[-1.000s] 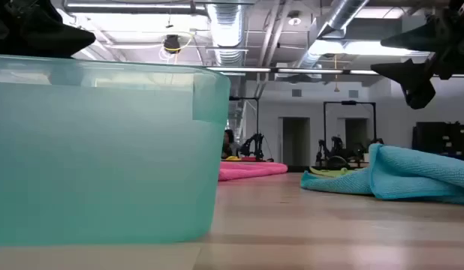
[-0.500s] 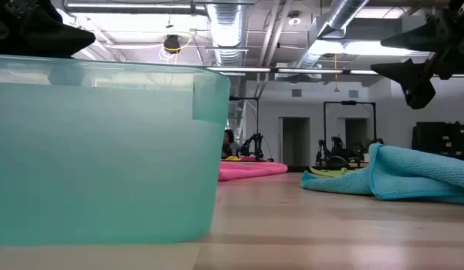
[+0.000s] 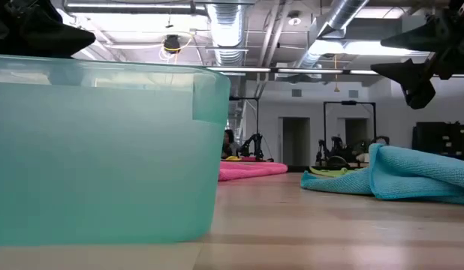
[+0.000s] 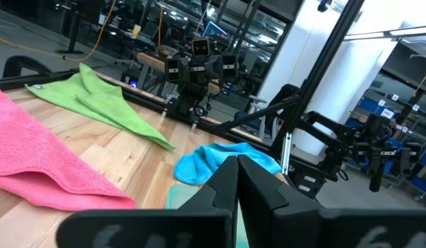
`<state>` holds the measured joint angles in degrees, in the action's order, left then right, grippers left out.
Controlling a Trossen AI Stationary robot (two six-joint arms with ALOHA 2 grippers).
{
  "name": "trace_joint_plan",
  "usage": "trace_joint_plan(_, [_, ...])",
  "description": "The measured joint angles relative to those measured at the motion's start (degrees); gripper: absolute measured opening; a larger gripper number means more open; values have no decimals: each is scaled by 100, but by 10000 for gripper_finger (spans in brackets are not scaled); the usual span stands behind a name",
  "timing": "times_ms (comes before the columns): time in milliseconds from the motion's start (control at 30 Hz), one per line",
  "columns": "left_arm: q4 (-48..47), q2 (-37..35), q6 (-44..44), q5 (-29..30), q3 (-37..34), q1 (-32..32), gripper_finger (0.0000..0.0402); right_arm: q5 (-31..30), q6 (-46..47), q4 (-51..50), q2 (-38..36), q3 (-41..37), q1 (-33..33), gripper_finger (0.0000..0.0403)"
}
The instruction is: Fold microfiber towels
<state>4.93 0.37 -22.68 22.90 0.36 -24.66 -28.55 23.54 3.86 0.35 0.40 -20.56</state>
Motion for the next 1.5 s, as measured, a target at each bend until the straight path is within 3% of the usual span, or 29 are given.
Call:
trace_joint_plan(867, [-2, -1, -11, 2, 1, 1, 0, 1, -1, 0, 1, 0, 0, 245])
trace_joint_plan(1067, [165, 2, -144, 437, 0, -3, 0, 1, 1, -1, -1, 0, 0, 245])
trace_joint_plan(1300, [313, 1, -1890, 764, 0, -1, 0, 1, -1, -1, 1, 0, 0, 245])
trace_joint_plan(1500, [567, 1, -2523, 1869, 0, -3, 0, -1, 1, -2, -1, 0, 0, 245])
